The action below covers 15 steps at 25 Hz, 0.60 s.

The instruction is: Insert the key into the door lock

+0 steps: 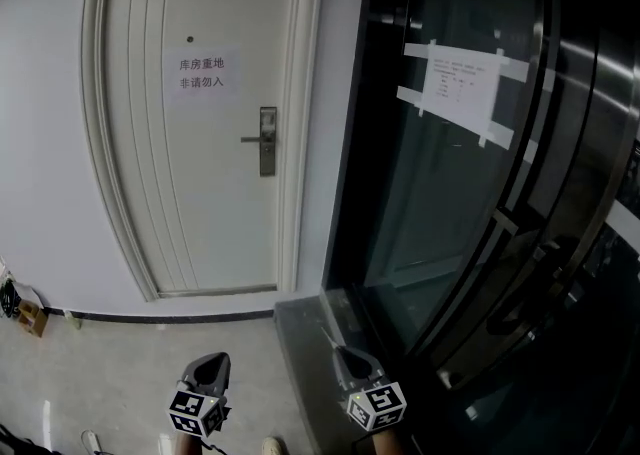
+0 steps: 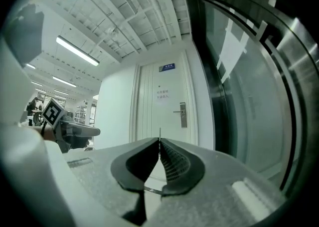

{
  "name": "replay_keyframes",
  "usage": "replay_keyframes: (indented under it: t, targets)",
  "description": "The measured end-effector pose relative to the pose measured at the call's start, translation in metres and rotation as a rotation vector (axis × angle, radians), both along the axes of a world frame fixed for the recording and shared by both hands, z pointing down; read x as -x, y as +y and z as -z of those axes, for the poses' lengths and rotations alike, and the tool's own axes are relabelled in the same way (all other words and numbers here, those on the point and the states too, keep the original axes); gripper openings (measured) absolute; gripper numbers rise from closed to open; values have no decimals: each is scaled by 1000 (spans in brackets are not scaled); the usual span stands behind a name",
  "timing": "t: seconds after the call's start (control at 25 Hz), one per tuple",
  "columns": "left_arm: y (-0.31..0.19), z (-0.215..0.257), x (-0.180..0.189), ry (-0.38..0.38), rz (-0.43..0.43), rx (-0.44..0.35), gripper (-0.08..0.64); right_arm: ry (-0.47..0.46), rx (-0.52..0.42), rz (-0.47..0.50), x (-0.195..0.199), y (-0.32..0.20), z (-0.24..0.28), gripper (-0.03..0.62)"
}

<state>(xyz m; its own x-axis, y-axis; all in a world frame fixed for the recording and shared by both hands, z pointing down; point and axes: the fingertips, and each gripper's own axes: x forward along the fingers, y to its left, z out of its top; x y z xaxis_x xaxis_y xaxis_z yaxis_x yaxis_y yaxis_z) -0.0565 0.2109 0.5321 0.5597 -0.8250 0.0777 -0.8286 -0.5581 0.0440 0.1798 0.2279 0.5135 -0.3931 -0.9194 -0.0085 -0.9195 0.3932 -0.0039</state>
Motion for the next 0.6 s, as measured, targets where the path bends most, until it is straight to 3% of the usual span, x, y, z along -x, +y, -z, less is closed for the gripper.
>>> replay_keyframes:
  t: [0.32, 0.6]
  targets:
    - [-87, 5, 24, 3, -28, -7, 2, 7, -7, -9, 31, -86, 8, 11]
    - [-140, -3, 37, 24, -43, 0, 2, 20, 0, -26, 43, -131, 6, 9]
